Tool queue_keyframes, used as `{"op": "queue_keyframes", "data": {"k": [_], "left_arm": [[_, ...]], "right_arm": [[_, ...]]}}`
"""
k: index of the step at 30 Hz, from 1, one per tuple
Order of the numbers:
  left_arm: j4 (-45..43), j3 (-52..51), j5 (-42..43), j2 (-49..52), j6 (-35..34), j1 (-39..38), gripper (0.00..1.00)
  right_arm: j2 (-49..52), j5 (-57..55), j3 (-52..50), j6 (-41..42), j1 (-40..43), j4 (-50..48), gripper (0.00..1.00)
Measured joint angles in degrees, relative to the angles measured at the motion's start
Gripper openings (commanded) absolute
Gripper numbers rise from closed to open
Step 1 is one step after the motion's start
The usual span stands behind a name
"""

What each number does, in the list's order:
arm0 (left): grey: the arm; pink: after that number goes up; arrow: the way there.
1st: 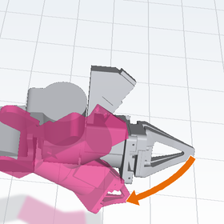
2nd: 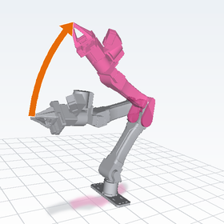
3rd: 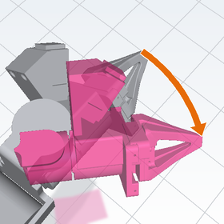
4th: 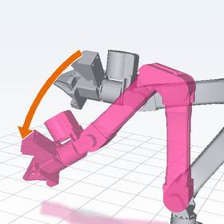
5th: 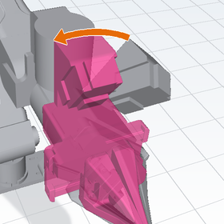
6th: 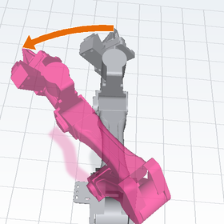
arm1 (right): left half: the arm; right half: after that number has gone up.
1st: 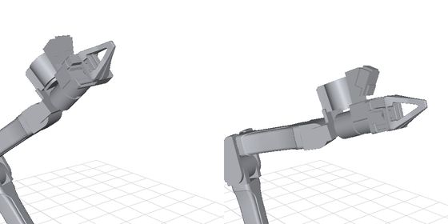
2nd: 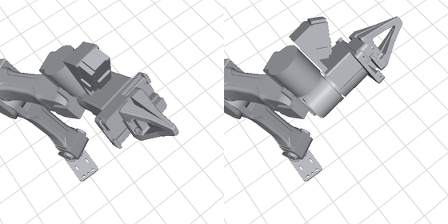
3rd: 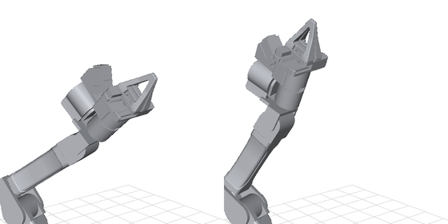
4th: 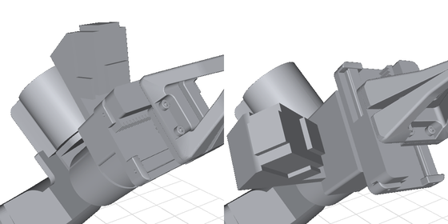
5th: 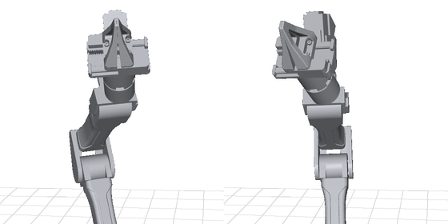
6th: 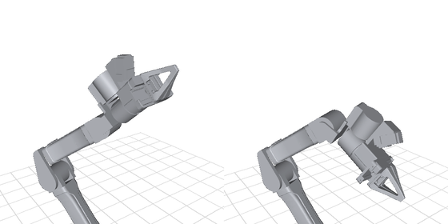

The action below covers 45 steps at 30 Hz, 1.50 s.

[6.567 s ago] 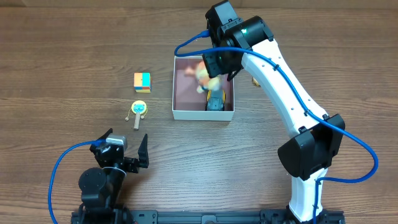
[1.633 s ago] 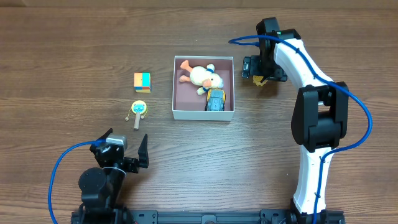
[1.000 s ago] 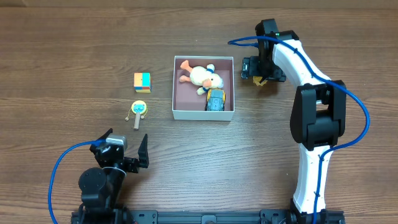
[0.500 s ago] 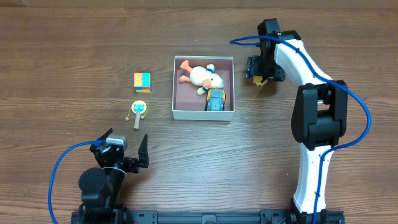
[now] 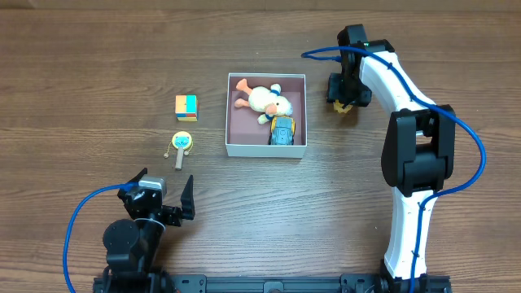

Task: Pack container
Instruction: 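Carry the gear toy into the box and release it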

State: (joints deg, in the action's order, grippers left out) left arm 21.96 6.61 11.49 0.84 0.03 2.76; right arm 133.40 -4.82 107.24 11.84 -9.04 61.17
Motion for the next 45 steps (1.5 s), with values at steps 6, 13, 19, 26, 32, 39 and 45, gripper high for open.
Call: {"op": "queue_keyframes", "data": {"k": [6,13,19,26,32,39,45], "left_arm": [[0.0,0.0,0.0,0.0,0.0,0.0,1.0],[0.0,0.0,0.0,0.0,0.0,0.0,1.0],[0.0,0.0,0.0,0.0,0.0,0.0,1.0],[0.0,0.0,0.0,0.0,0.0,0.0,1.0],[0.0,0.0,0.02,0.0,0.0,0.0,1.0],[0.0,0.0,0.02,0.0,0.0,0.0,1.0],[0.0,0.0,0.0,0.0,0.0,0.0,1.0]], "right_arm": [[0.26,-0.07,3.74,0.07,0.0,7.08,0.53],[0.28,-0.04,15.93,0.13,-0.02,16.76,0.53],[0.28,-0.09,24.35,-0.04,-1.57,25.53,0.53],[0.28,-0.11,28.41,-0.48,-10.43,27.36,0.53],[0.28,0.07,28.41,-0.59,-17.55,27.39,0.53],[0.28,0.85,28.41,-0.74,-21.35,27.63,0.54],[0.28,1.38,28.41,-0.79,-24.83,26.67,0.61]]}}
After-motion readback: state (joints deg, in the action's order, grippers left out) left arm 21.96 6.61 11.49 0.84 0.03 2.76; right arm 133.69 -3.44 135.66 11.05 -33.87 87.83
